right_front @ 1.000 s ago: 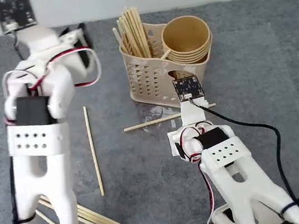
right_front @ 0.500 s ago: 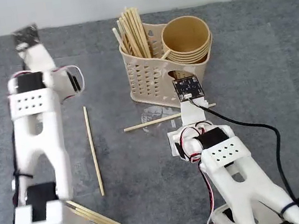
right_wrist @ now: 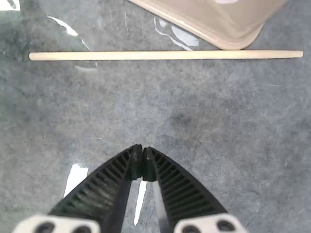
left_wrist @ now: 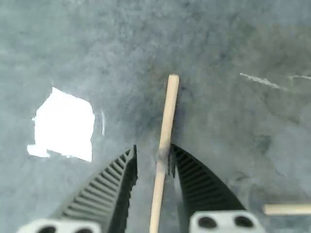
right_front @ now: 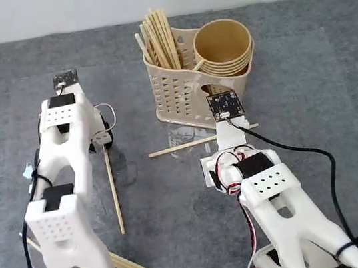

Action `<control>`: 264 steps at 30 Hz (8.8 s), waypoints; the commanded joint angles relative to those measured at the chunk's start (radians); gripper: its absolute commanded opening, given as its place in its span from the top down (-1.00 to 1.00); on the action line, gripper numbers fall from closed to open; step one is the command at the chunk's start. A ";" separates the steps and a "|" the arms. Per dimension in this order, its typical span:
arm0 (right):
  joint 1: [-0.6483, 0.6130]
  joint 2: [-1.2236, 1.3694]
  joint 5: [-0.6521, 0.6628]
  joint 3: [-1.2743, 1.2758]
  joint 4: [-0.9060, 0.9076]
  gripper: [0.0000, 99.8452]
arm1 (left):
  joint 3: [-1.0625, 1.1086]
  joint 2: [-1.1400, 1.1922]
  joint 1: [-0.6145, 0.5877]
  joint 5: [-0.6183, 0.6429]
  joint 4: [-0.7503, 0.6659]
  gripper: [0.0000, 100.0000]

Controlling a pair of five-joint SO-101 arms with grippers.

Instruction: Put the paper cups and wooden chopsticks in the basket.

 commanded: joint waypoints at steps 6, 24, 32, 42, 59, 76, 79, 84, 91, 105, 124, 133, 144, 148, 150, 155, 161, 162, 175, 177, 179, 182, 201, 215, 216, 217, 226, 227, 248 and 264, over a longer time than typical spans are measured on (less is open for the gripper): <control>0.005 -0.021 -0.005 -0.003 -0.012 0.98 | -0.142 0.126 0.032 -0.006 0.017 0.81; 0.005 -0.021 -0.005 -0.003 -0.010 0.98 | -0.193 -0.097 0.055 -0.005 0.155 0.98; 0.005 -0.021 -0.005 -0.003 -0.010 0.98 | -0.321 -0.351 0.068 0.048 0.153 0.98; 0.005 -0.021 -0.005 -0.003 -0.010 0.98 | -0.717 -0.436 0.193 0.267 0.089 0.98; 0.005 -0.021 -0.005 -0.003 -0.010 0.98 | -0.584 -0.436 0.209 0.364 -0.571 0.98; 0.005 -0.021 -0.005 -0.003 -0.013 0.98 | -0.486 -0.446 0.272 0.229 -0.466 0.65; 0.005 -0.021 -0.005 -0.003 -0.013 0.98 | -0.584 -0.446 0.269 0.227 -0.365 0.65; 0.005 -0.022 -0.005 -0.003 -0.010 0.98 | -0.803 -0.446 0.224 0.224 -0.046 0.65; 0.004 -0.033 -0.005 -0.003 -0.008 0.98 | -0.984 -0.446 0.037 0.141 0.305 0.65; -0.292 -0.189 -0.005 -0.058 0.134 0.98 | -0.826 -0.446 -0.338 -0.086 0.425 0.83; -0.839 -0.294 -0.097 -0.195 0.521 0.68 | -0.512 -0.446 -0.597 -0.198 0.422 0.97; -1.063 0.022 -0.146 -0.195 0.369 0.49 | -0.446 -0.437 -0.750 -0.190 0.333 0.97; -1.125 0.292 -0.146 -0.198 0.120 0.49 | -0.220 -0.437 -0.907 -0.192 0.094 0.97; -1.125 0.288 -0.149 -0.196 0.117 0.49 | -0.194 -0.436 -0.916 -0.196 0.078 0.97; -1.125 0.288 -0.167 -0.196 0.117 0.49 | -0.180 -0.436 -0.916 -0.196 0.075 0.97; -1.124 0.312 -0.184 -0.196 0.105 0.50 | -0.150 -0.436 -0.916 -0.196 0.075 0.97; -1.124 0.338 -0.184 -0.218 0.130 0.50 | -0.139 -0.436 -0.918 -0.196 0.077 0.97; -1.124 0.340 -0.184 -0.218 0.137 0.50 | -0.139 -0.436 -0.918 -0.198 0.077 0.97; -1.129 0.348 -0.184 -0.186 0.205 0.50 | -0.139 -0.436 -0.918 -0.199 0.080 0.97; -1.130 0.348 -0.183 -0.178 0.203 0.50 | -0.139 -0.436 -0.918 -0.199 0.080 0.97; -1.127 0.361 -0.183 -0.178 0.209 0.51 | -0.139 -0.436 -0.918 -0.199 0.080 0.97; -1.125 0.429 -0.181 -0.180 0.205 0.67 | -0.139 -0.436 -0.918 -0.199 0.081 0.97; -0.915 0.559 -0.074 -0.288 0.318 0.98 | -0.139 -0.436 -0.918 -0.199 0.081 0.97; -0.593 0.346 0.135 -0.284 0.400 0.98 | -0.139 -0.436 -0.918 -0.199 0.081 0.97; -0.564 0.338 0.153 -0.284 0.398 0.98 | -0.139 -0.436 -0.918 -0.199 0.081 0.97; -0.538 0.334 0.170 -0.284 0.397 0.98 | -0.139 -0.436 -0.918 -0.199 0.081 0.97; -0.558 0.325 0.210 -0.293 0.312 0.94 | -0.139 -0.436 -0.918 -0.199 0.081 0.97; -0.579 0.325 0.210 -0.302 0.298 0.91 | -0.139 -0.436 -0.918 -0.199 0.081 0.97; -1.030 0.337 -0.160 -0.425 0.255 0.72 | -0.139 -0.436 -0.918 -0.199 0.081 0.97; -1.026 0.337 -0.118 -0.152 -0.107 0.72 | -0.139 -0.436 -0.918 -0.198 0.081 0.97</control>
